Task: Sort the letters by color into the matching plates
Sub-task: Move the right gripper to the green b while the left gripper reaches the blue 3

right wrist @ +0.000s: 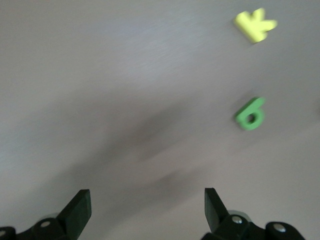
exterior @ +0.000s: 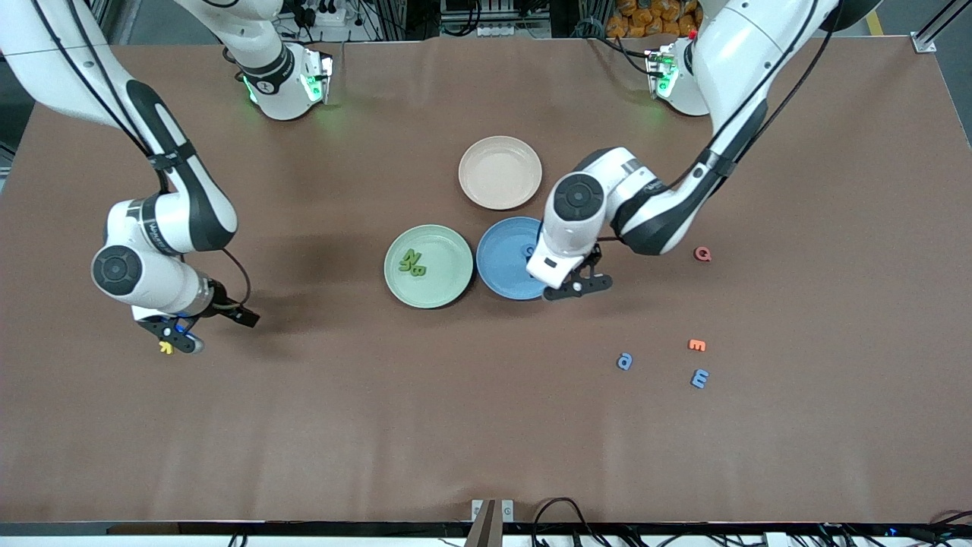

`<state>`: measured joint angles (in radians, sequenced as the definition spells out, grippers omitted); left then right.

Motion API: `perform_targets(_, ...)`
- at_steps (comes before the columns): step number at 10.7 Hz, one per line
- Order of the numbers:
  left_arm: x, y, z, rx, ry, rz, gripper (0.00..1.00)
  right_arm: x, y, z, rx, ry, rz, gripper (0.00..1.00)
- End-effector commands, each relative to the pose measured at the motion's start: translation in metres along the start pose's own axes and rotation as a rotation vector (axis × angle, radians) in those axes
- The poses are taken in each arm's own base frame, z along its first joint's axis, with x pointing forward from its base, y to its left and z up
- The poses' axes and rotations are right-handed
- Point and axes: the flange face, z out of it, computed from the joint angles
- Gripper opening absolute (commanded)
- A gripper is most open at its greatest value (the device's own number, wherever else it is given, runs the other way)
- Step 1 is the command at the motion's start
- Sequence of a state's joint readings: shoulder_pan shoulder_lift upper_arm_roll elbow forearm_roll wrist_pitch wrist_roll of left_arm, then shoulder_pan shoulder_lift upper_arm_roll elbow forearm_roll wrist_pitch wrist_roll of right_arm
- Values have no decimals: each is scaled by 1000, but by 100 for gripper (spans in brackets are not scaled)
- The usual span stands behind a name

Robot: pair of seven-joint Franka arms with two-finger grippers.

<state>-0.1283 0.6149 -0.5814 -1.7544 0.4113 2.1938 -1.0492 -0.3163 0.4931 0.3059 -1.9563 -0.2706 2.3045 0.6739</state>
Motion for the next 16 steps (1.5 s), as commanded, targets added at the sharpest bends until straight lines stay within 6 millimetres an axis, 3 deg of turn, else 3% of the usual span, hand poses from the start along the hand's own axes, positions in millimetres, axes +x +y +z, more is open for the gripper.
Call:
perform_targets(1, 42, -41, -2, 38, 27, 83, 75, 22, 39, 15, -49, 29, -23, 100)
perform_targets(2, 61, -65, -2, 64, 40, 125, 75, 32, 54, 13, -28, 57, -22, 100)
perform_targets(5, 91, -105, 2, 81, 36, 188, 75, 49, 95, 15, 1, 80, -35, 100)
perform_targets(7, 112, -132, 0, 78, 36, 240, 75, 53, 103, 13, 25, 97, -31, 100)
perform_targets(9, 129, -153, -3, 81, 41, 291, 75, 55, 111, 24, 59, 117, -15, 100)
perform_targets(13, 148, -167, 1, 82, 47, 411, 75, 55, 114, 37, 100, 110, 0, 100)
perform_targets(16, 169, -167, 2, 59, 64, 480, 77, 45, 122, 58, 130, 114, 8, 100)
